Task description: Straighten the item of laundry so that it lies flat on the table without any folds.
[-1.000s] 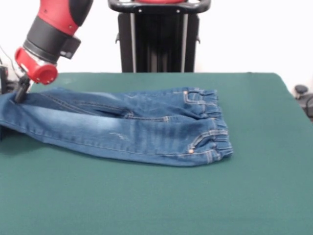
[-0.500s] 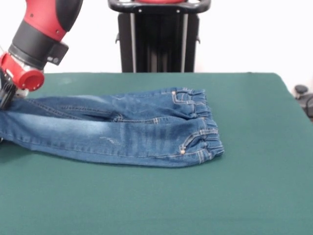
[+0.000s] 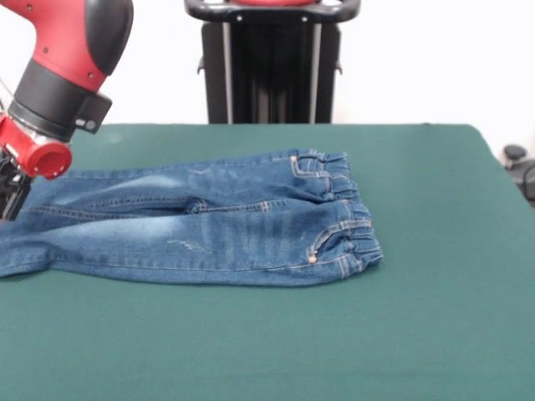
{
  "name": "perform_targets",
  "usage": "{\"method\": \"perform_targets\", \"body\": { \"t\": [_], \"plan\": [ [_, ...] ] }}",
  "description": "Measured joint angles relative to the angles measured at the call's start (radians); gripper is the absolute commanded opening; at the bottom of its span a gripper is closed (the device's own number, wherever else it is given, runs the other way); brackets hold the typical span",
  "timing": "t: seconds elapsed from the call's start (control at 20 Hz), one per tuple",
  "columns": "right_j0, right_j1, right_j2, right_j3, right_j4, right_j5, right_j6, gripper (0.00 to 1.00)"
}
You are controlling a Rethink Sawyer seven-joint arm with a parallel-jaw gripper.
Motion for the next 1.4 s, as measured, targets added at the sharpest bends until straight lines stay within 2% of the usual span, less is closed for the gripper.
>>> {"method": "perform_targets", "body": {
  "t": [0.4,0.75,0.9,1.1,1.4],
  "plan": [
    [-0.090,-0.107,0.137,0.014,-0.021,0.123,0.000,1.00],
    [-0.184,-0.244,0.273,0.091,-0.021,0.344,0.000,1.00],
    [-0.222,-0.274,0.324,0.121,-0.016,0.394,0.000,1.00],
    [-0.297,-0.308,0.427,0.182,0.030,0.471,0.000,1.00],
    [-0.312,-0.336,0.492,0.235,0.078,0.521,0.000,1.00]
  ]
}}
